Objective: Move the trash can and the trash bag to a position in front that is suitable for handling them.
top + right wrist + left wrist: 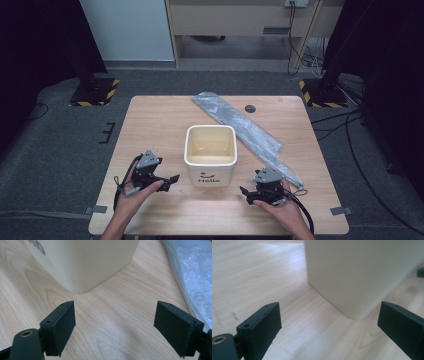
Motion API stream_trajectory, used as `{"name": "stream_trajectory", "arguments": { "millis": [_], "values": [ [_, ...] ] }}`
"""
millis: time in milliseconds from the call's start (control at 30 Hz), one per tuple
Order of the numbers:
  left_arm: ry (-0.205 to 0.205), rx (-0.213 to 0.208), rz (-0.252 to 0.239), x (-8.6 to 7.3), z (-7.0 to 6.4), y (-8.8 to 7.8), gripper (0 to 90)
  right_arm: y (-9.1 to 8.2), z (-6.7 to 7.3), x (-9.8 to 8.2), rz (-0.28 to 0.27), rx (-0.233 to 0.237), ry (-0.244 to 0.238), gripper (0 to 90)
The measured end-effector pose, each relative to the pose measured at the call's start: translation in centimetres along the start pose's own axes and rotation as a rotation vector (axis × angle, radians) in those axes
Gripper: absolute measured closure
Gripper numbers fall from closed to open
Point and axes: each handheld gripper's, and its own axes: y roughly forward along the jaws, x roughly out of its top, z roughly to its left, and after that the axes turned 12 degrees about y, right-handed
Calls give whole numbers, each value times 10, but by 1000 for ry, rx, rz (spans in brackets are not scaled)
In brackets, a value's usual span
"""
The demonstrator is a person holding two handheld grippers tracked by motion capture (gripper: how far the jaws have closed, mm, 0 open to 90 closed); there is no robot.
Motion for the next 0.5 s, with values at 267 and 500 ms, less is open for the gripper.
{"name": "stream_trajectory", "arguments": {
  "millis": [267,500],
  "values": [
    [5,22,21,13,23,13,26,2,6,-1,9,-17,-22,166],
    [8,48,37,24,44,14,30,4,6,-1,5,-14,-14,228]
  ]
}}
